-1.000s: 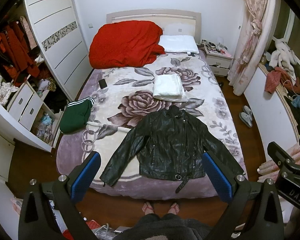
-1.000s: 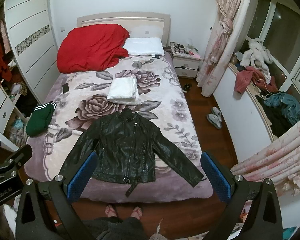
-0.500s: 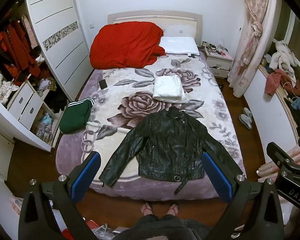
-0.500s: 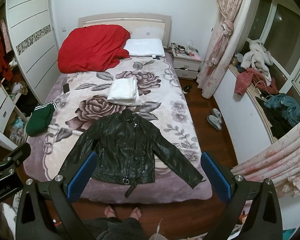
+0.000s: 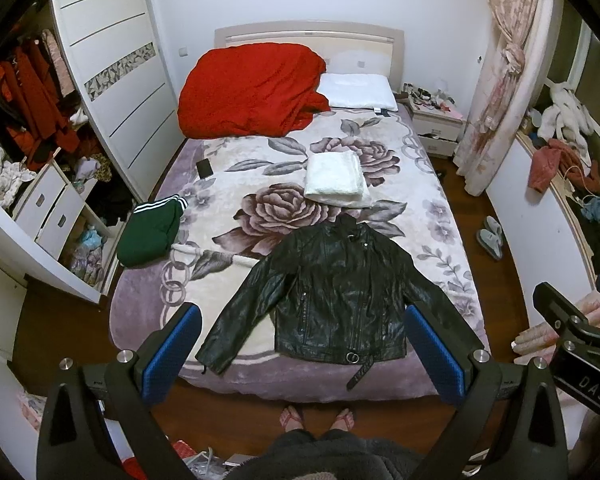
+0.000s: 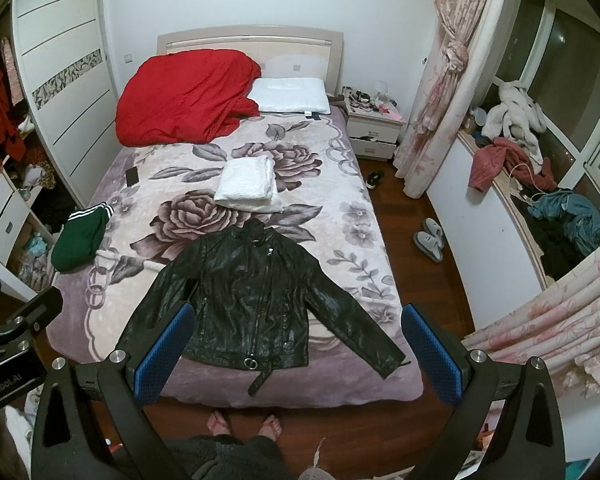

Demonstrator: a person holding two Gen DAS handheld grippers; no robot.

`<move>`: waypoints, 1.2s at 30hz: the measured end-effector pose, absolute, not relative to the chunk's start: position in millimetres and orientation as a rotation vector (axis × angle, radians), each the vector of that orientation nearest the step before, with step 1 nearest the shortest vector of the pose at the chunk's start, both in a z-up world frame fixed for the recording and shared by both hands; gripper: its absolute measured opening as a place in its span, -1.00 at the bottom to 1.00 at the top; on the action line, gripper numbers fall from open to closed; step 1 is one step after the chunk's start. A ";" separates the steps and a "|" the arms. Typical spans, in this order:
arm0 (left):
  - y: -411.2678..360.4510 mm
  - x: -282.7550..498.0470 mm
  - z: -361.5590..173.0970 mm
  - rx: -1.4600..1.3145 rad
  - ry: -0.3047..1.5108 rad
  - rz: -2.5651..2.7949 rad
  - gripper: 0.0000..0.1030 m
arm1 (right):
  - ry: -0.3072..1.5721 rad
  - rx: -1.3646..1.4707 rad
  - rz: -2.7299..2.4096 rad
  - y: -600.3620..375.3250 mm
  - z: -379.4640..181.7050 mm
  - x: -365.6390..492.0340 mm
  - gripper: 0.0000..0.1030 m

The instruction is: Fold large clothes

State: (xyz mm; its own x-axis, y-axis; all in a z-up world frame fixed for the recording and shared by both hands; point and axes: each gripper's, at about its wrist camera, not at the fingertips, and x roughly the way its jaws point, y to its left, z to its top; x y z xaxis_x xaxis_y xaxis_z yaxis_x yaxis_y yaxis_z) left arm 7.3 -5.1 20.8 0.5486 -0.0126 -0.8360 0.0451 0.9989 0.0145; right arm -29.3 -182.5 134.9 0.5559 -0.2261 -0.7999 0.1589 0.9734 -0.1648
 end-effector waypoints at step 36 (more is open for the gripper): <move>-12.4 32.6 34.9 0.031 0.984 -0.046 1.00 | 0.944 -0.077 -0.230 -179.1 153.2 -11.2 1.00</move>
State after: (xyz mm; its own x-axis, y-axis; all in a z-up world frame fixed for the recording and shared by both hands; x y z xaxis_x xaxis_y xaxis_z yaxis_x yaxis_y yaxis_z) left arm 32.6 -12.4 34.9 0.5524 -0.0248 -0.8332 0.0533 0.9986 0.0056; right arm -11.2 -179.1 153.2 0.5642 -0.2287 -0.7933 0.1616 0.9729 -0.1655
